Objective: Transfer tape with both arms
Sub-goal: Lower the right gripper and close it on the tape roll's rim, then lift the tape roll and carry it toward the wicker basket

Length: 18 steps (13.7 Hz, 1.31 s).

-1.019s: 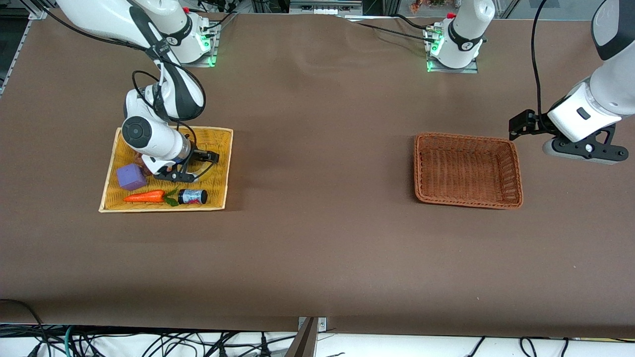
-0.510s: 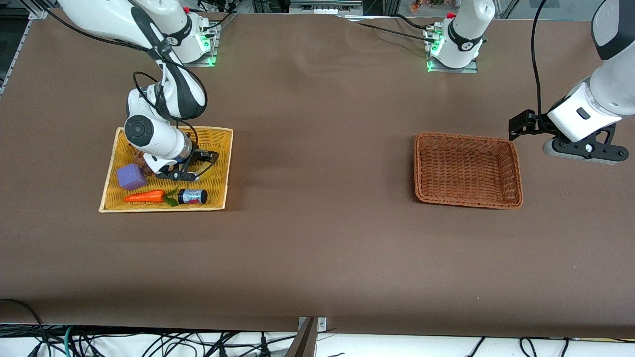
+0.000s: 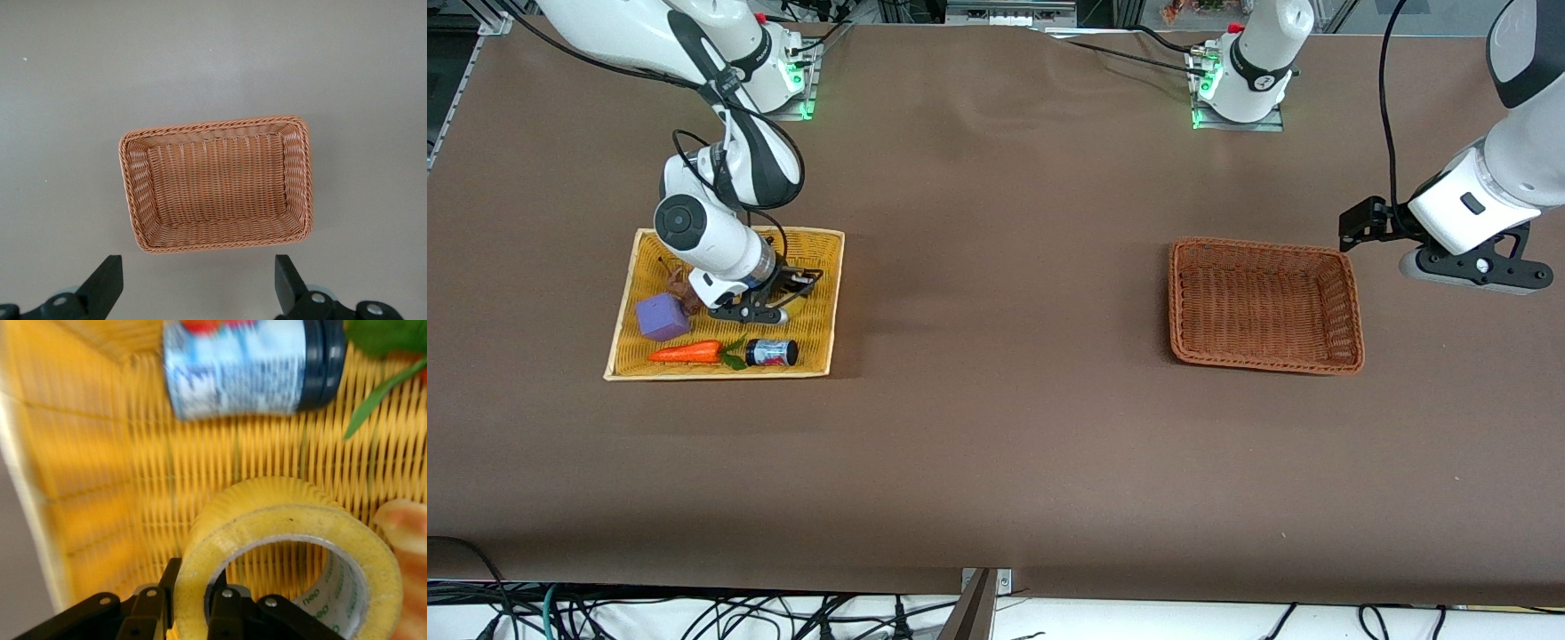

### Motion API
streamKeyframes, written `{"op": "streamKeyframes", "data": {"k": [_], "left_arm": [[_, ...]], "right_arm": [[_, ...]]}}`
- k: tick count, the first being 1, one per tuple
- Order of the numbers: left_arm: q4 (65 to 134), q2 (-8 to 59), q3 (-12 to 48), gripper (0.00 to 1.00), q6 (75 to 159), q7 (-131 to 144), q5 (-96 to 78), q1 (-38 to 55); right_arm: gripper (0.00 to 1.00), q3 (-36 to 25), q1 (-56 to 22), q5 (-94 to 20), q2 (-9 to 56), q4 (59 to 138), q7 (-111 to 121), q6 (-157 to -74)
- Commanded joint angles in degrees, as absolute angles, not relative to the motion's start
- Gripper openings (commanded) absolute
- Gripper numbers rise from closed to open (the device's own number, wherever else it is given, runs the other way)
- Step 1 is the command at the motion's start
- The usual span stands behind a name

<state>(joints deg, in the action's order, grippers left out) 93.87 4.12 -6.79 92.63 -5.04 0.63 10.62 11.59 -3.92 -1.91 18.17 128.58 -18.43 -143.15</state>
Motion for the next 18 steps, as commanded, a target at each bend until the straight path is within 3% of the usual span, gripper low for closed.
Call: {"op": "streamKeyframes", "data": {"k": [1, 4, 7, 13, 18], "left_arm": [[95.10, 2.90, -6.77, 1.00, 93.34, -6.50, 1.41, 10.46], [95.10, 2.90, -6.77, 1.00, 93.34, -6.50, 1.41, 10.46], [95.10, 2.90, -6.77, 1.00, 93.34, -6.50, 1.41, 10.37], [95.10, 3.08, -6.77, 1.00, 93.52, -6.42, 1.41, 10.37], [95.10, 3.16, -6.77, 1.00, 93.52, -6.42, 1.41, 10.46]], "right_arm": [[0.00, 13.18, -3.69, -1.93, 12.31, 122.73, -18.98, -131.54], [0.00, 17.38, -4.13, -2.02, 13.18, 111.30, -25.80, -119.55], [0.00, 19.86, -9.38, -1.67, 16.68, 103.75, -37.41, -119.18], [0.00, 19.78, -22.75, 0.61, 31.44, 84.40, -59.64, -119.62], [0.00, 19.69, -29.88, 2.55, 38.84, 78.49, -67.06, -120.84]]}}
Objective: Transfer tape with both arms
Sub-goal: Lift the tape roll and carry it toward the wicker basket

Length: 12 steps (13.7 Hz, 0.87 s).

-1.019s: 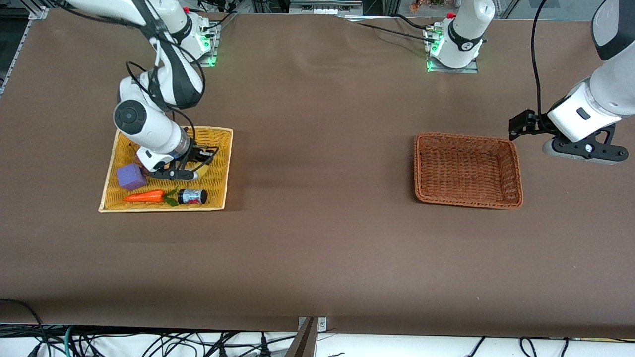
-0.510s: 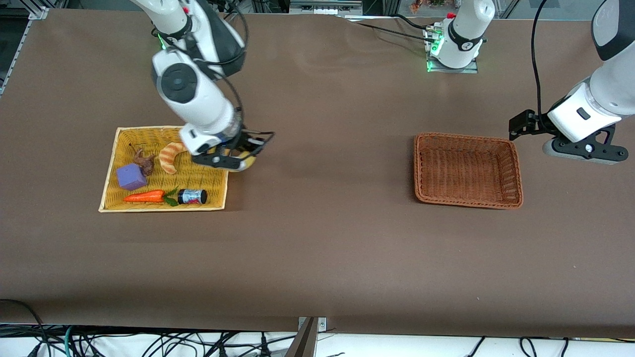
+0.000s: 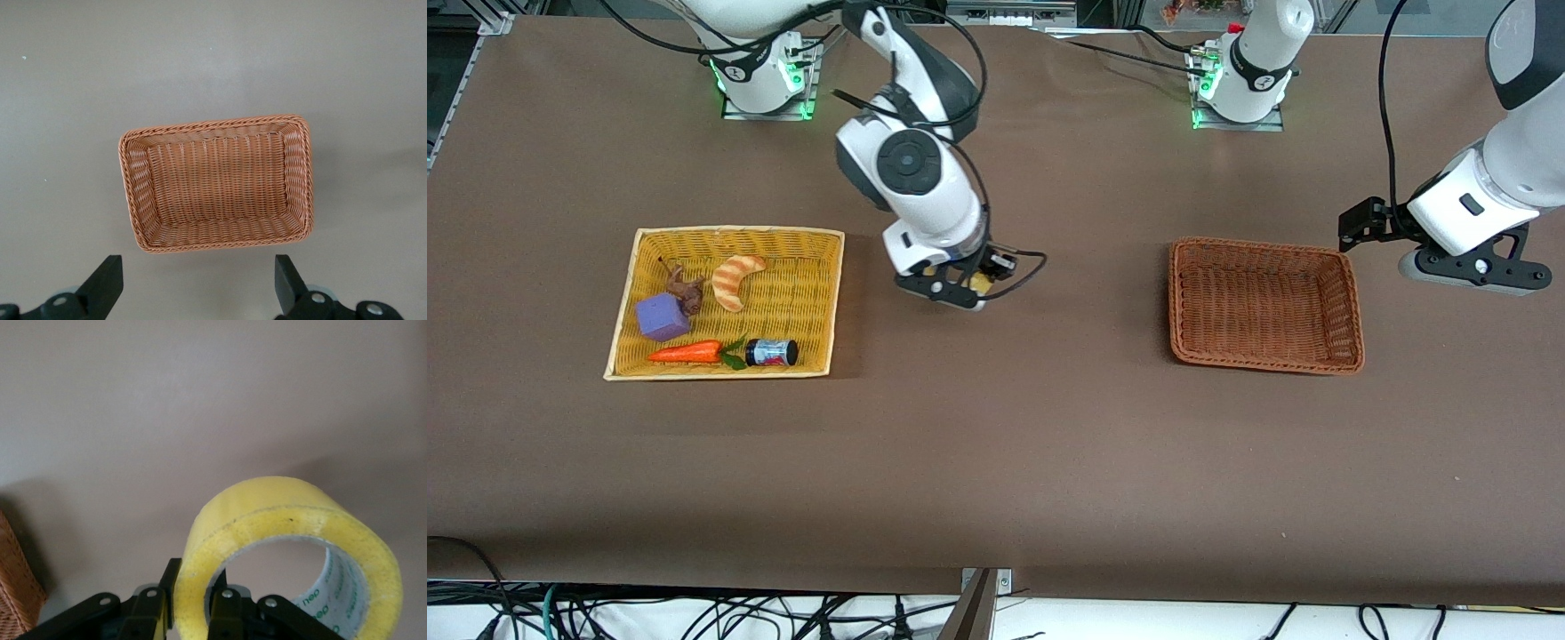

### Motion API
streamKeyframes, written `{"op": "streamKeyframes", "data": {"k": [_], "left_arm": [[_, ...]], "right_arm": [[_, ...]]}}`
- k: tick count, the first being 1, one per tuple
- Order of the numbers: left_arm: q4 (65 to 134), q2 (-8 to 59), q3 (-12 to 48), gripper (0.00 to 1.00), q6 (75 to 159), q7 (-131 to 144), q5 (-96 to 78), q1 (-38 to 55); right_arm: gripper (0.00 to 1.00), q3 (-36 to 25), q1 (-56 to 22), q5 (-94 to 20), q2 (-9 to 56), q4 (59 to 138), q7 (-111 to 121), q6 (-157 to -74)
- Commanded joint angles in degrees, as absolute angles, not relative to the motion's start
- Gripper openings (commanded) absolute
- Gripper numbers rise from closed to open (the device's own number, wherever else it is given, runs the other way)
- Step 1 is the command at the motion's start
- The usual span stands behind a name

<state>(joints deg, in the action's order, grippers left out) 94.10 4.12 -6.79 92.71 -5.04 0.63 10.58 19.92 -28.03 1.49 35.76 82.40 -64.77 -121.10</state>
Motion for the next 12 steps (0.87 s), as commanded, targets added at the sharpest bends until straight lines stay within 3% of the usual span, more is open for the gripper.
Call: {"op": "streamKeyframes", "data": {"k": [1, 12], "left_arm": [[95.10, 3.16, -6.77, 1.00, 93.52, -6.42, 1.41, 10.37], [95.10, 3.34, -6.77, 1.00, 93.60, -6.42, 1.41, 10.37]], "right_arm": [[0.00, 19.69, -30.58, 2.55, 39.98, 78.49, -67.06, -122.15], [0.00, 19.60, -32.96, 2.55, 50.45, 78.49, -67.06, -133.59]]}}
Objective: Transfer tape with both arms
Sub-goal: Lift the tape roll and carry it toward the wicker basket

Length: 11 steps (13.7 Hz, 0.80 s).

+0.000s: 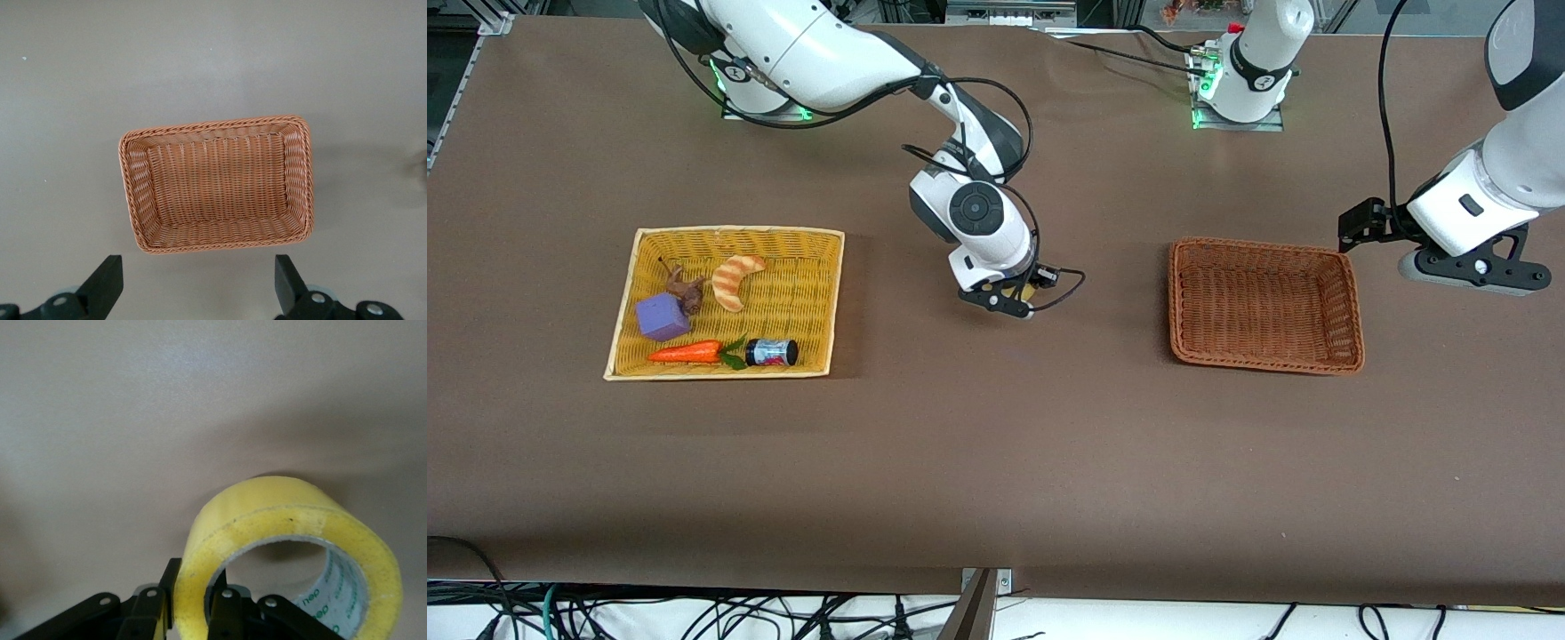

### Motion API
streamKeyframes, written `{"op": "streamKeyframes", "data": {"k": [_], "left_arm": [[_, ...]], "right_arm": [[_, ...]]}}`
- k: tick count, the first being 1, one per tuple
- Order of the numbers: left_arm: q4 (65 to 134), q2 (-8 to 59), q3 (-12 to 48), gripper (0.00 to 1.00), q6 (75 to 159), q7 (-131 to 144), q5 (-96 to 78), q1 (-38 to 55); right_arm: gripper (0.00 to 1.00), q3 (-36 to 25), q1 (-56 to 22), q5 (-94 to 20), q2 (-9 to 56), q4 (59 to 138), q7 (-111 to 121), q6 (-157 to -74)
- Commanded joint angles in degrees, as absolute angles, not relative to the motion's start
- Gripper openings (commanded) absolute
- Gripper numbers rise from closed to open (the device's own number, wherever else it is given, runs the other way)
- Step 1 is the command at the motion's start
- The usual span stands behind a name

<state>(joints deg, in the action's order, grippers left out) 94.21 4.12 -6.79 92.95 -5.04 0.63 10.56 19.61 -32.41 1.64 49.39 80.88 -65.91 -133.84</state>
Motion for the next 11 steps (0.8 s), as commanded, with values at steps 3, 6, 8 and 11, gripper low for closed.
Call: {"op": "streamKeyframes", "data": {"k": [3, 6, 8, 11], "left_arm": [[95.10, 3.34, -6.77, 1.00, 93.60, -6.42, 1.41, 10.37], [95.10, 3.43, -6.68, 1.00, 93.69, -6.07, 1.32, 10.37], [94.92, 3.78, -5.98, 1.00, 94.65, -5.36, 1.32, 10.37], [94.92, 4.65, -2.39, 1.00, 95.36, -1.43, 0.62, 10.55]], "right_arm": [[0.46, 19.60, -32.96, 2.55, 51.50, 78.57, -67.06, -134.03], [1.00, 19.60, -33.84, 7.01, 50.37, 78.40, -66.89, -134.47], [1.00, 19.60, -33.40, 7.65, 46.86, 77.35, -66.36, -133.86], [1.00, 19.07, -29.64, 8.00, 40.80, 77.43, -63.04, -131.07]]}}
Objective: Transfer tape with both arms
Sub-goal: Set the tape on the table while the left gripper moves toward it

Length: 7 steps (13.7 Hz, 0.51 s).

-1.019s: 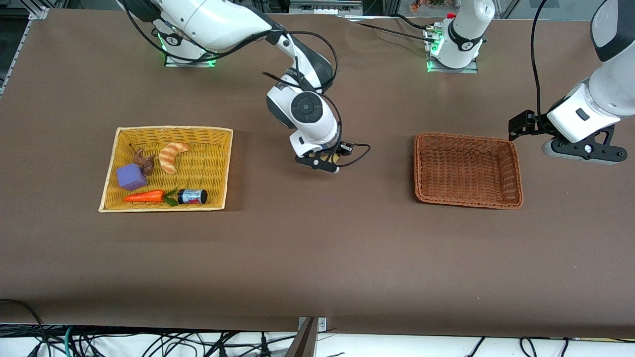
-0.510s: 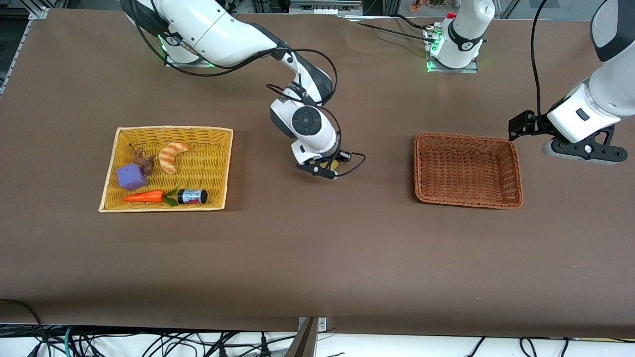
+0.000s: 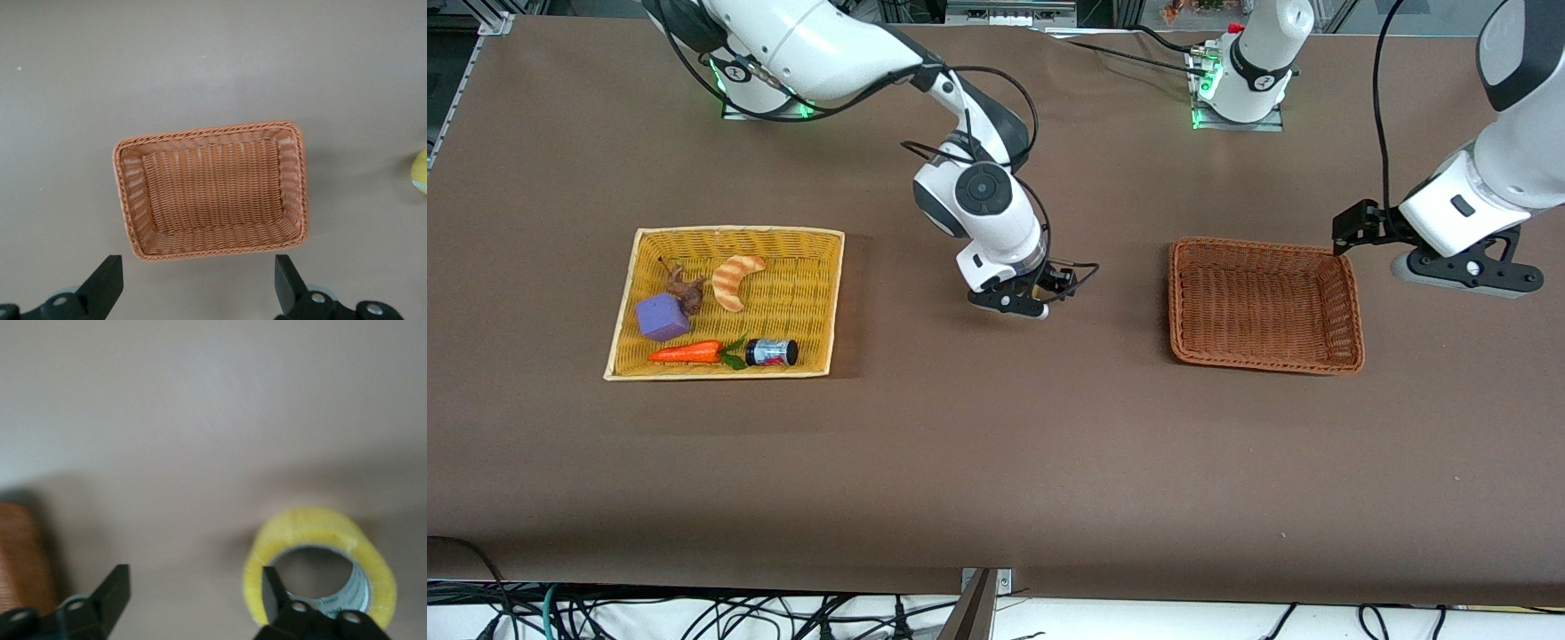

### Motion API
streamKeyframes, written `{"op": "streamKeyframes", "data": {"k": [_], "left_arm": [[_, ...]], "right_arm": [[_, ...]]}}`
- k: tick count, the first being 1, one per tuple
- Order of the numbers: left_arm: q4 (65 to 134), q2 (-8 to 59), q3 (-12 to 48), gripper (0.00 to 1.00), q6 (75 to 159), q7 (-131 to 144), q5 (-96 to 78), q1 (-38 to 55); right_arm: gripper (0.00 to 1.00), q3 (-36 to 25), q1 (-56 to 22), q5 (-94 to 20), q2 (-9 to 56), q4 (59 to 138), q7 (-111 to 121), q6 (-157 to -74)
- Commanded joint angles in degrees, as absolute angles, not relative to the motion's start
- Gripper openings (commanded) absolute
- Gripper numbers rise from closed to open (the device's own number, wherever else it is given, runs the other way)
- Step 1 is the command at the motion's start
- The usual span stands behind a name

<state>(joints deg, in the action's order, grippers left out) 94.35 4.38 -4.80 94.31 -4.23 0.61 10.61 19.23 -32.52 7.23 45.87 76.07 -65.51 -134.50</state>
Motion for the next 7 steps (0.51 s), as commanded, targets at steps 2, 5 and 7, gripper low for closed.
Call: {"op": "streamKeyframes", "data": {"k": [2, 5, 7], "left_arm": [[95.18, 6.06, 0.34, 1.00, 96.50, 3.49, -1.40, 10.81], [96.67, 7.64, 5.26, 1.00, 99.83, 13.15, -3.95, 11.34], [97.29, 8.43, 8.86, 1.00, 101.33, 19.04, -4.04, 11.42]], "right_arm": [[1.00, 17.41, -25.51, 7.48, 35.71, 77.52, -49.21, -117.32], [1.00, 13.81, -16.99, 6.51, 28.50, 77.43, -28.28, -98.66], [1.00, 12.49, -10.84, 5.19, 26.38, 77.34, -18.59, -93.80]]}}
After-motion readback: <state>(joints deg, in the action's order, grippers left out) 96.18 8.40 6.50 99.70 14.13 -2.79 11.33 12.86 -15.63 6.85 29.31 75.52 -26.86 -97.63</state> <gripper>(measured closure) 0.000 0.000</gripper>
